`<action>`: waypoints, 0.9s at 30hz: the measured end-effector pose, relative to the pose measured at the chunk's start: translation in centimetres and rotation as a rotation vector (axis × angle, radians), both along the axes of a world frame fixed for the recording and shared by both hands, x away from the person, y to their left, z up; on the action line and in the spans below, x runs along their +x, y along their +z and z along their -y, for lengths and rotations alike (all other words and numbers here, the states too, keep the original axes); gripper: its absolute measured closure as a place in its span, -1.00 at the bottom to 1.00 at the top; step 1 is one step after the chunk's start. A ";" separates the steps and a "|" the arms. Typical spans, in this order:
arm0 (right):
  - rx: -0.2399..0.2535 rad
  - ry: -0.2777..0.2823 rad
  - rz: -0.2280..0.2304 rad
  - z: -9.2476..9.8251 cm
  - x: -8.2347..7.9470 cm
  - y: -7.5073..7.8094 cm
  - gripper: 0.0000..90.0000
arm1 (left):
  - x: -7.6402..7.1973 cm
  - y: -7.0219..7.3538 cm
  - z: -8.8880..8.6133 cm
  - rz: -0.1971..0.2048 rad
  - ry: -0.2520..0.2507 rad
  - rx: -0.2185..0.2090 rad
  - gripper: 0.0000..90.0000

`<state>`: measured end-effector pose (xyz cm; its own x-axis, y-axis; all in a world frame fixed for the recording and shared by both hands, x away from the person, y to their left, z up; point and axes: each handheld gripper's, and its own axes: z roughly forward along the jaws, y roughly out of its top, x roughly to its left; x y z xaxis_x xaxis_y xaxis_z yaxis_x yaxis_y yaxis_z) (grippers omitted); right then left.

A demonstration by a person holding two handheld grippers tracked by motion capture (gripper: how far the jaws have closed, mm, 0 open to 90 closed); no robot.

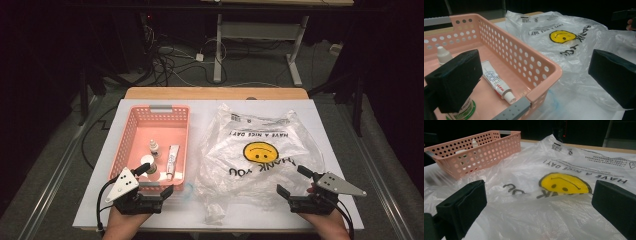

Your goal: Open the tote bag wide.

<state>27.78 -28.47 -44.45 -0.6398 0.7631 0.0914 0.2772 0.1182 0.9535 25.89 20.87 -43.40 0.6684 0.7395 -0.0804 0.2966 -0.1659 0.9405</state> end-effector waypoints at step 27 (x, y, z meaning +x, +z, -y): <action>-0.011 0.012 0.010 -0.9 -0.3 0.4 -1.00 | -1.6 0.7 2.4 0.015 -0.082 0.020 -1.00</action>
